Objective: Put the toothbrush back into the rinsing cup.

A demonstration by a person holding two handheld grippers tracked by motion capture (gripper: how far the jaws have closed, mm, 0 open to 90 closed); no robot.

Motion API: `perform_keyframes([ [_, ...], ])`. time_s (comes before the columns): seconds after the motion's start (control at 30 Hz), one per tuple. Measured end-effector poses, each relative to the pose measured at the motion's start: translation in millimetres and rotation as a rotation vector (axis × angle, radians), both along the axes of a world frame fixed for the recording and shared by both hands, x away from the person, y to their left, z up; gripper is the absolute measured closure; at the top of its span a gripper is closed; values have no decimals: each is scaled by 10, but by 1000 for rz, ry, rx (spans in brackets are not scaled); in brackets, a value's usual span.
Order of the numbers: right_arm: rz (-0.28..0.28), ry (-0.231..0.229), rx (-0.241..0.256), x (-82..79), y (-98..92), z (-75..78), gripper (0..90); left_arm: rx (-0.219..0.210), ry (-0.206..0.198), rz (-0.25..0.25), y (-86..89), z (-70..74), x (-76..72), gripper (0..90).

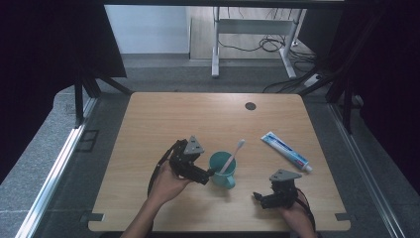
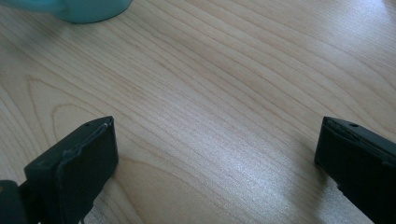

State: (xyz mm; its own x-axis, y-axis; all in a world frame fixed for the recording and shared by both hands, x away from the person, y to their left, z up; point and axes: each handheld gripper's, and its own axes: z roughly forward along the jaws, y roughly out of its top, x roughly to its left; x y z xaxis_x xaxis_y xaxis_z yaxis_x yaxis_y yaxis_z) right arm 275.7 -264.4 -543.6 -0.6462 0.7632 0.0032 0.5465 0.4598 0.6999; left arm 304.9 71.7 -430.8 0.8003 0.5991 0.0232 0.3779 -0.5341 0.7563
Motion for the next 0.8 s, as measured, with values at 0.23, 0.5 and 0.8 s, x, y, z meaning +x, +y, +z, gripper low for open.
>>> perform_keyframes([
  [0.23,1,-1,0,0,-1,0,0,-3,2,21,93,-94,-43,0],
  [0.5,-1,0,1,0,1,0,0,7,-4,48,207,-247,-96,0],
  [0.8,0,-1,0,0,1,0,0,9,6,70,314,-433,-162,0],
])
